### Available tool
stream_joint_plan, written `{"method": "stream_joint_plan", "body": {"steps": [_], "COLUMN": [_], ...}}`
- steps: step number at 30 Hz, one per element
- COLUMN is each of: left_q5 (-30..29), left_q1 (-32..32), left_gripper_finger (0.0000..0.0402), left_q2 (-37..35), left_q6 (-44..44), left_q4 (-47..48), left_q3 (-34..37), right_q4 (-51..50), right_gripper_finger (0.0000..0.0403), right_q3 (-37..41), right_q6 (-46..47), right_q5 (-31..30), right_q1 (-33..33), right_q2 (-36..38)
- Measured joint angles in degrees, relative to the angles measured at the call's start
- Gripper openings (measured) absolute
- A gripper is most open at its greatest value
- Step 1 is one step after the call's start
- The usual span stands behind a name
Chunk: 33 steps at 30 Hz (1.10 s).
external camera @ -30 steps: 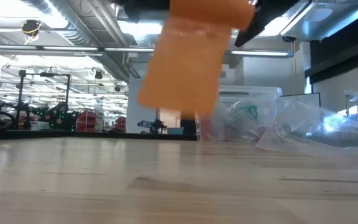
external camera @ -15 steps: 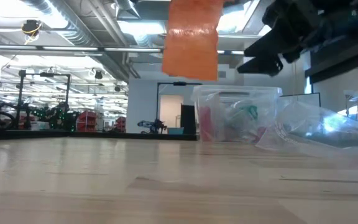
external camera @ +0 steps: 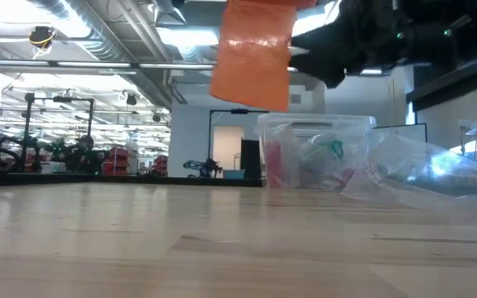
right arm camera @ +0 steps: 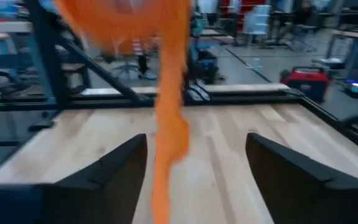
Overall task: Roll bandage
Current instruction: Roll the orange bandage
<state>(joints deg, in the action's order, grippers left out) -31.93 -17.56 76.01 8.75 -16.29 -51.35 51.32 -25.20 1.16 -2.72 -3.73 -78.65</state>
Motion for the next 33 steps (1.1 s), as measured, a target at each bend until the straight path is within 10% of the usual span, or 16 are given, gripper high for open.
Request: {"method": "stream_joint_plan", "body": {"steps": [10,28,33], "left_q5": [0.10,2.99,3.81], "left_q1": [-0.63,-0.94,-1.77], "left_gripper_finger": [0.0010,0.0010,0.0010], "left_q2": [-0.02,-0.02,-0.02], "left_q6": [0.86,5.50,4.79], "left_q4": [-2.87,-6.98,-5.85], "left_q3": [0.00,0.00,0.00], "right_q4": [-8.88,-2.94,-12.72], "right_gripper_finger": [0.0198,0.0184,0.0096], "right_q3": [-0.06,-6.78,-9.83], "right_q6": [0.41,-2.14,-8.19], "right_q5": [1.85,3.78,1.92], "right_q1": [-0.02,-0.07,0.00], "right_q2": [5.17,-0.87,0.81]}}
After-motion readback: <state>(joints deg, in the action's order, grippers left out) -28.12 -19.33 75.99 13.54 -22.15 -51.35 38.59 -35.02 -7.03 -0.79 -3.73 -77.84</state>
